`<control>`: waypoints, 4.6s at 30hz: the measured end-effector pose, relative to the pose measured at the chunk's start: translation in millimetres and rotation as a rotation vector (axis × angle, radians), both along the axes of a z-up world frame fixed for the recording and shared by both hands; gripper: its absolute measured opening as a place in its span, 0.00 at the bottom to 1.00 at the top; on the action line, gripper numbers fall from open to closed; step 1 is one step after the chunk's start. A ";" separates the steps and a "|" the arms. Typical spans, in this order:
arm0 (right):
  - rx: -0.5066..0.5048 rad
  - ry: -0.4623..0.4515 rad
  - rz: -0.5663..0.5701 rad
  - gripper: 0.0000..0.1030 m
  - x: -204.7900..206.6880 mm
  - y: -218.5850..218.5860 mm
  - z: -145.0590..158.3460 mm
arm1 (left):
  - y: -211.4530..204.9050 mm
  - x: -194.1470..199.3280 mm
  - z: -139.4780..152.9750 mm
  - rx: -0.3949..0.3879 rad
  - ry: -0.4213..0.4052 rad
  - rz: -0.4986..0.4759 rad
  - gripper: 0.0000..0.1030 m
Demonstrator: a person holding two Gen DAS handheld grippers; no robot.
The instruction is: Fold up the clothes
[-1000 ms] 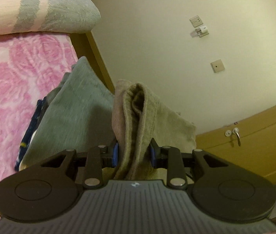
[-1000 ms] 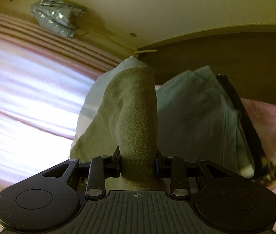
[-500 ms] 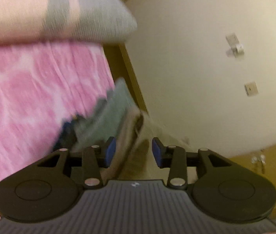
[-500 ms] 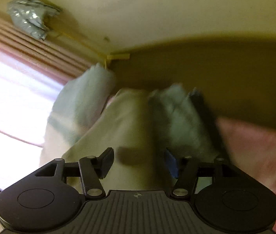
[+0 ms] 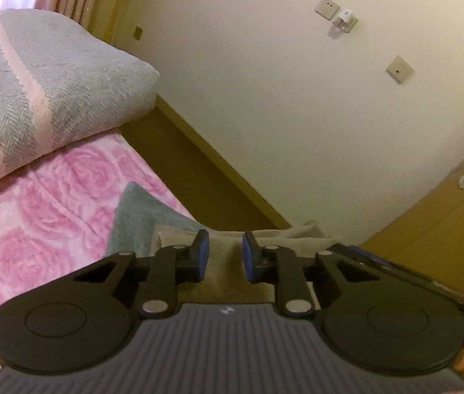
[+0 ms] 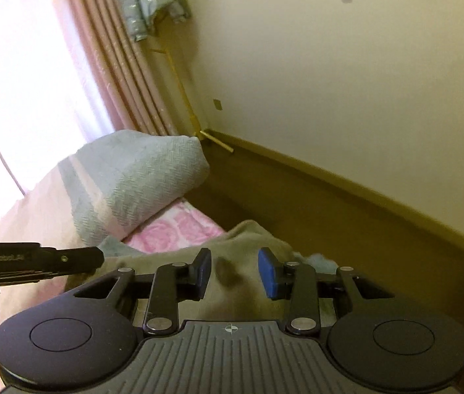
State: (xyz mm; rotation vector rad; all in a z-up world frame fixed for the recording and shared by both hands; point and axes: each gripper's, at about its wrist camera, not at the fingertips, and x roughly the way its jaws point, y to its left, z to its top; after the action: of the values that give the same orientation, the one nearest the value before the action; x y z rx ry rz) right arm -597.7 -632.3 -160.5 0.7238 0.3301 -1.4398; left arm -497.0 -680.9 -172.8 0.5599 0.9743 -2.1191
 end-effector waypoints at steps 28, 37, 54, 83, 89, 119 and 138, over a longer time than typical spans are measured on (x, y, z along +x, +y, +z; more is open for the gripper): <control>0.102 0.143 0.133 0.36 17.8 92.2 -5.7 | 95.4 9.0 -10.0 0.004 -0.264 -0.141 0.04; 0.123 0.148 0.090 0.36 2.4 109.6 -1.9 | 115.7 32.0 11.2 -0.003 -0.251 -0.061 0.05; 0.255 0.094 0.006 0.36 8.7 201.5 33.7 | 193.9 73.9 75.0 -0.013 -0.343 0.057 0.25; 0.144 0.136 -0.169 0.41 108.3 415.1 124.2 | 397.4 184.0 170.6 -0.227 -0.334 -0.010 0.62; 0.032 0.091 -0.206 0.73 119.9 458.4 140.7 | 427.8 200.6 178.6 -0.268 -0.343 0.074 0.83; 0.138 0.138 -0.194 0.73 149.2 487.5 129.1 | 471.0 223.9 163.6 -0.198 -0.423 0.071 0.82; 0.264 0.112 -0.192 0.73 107.9 442.9 108.2 | 437.1 176.5 142.3 -0.146 -0.445 0.071 0.82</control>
State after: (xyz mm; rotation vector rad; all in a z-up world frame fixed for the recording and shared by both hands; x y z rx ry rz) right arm -489.8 -189.5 -52.2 0.9090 0.5568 -1.6405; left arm -320.5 -243.8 -30.5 0.8613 0.5760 -1.8704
